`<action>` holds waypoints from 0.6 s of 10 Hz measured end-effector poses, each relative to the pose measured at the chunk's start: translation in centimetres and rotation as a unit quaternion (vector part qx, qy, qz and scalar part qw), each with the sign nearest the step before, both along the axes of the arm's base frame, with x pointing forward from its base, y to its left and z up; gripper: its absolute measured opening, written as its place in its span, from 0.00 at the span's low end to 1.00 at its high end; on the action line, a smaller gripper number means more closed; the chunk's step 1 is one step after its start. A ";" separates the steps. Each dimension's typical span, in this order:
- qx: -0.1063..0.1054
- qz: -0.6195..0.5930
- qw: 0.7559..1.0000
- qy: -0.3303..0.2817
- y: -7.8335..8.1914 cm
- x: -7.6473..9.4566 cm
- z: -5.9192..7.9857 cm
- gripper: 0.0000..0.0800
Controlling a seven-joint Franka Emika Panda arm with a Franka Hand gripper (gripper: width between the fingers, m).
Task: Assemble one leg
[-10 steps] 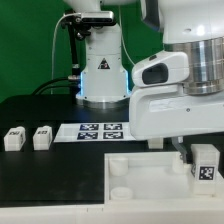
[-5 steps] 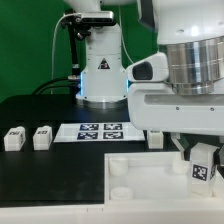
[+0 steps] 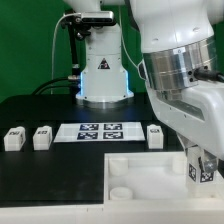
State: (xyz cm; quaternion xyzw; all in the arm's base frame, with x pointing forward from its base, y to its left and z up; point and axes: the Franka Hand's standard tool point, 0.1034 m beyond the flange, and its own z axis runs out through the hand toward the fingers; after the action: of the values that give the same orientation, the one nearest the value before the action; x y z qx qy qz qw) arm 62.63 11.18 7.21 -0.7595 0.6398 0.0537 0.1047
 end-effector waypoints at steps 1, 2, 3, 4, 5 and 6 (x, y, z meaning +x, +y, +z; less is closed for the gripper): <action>-0.001 0.015 1.000 -0.003 0.0 0.0 0.0 0.38; -0.003 0.038 0.999 -0.008 0.1 -0.1 -0.1 0.38; -0.004 0.065 0.998 -0.009 0.6 -0.5 -0.4 0.67; -0.013 0.148 0.989 -0.026 0.7 -0.6 -0.5 0.67; -0.026 0.235 0.971 -0.043 0.8 -0.7 -0.6 0.79; -0.028 0.282 0.958 -0.054 0.7 -0.7 -0.6 0.81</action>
Offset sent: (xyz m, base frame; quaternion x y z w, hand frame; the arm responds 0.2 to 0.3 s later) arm -0.0104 0.0062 -0.0059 -0.0204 0.0244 -0.3429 0.9388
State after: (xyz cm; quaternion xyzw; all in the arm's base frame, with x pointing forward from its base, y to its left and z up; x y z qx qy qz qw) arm 61.96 11.83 6.63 -0.9133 0.3945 0.0226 0.0983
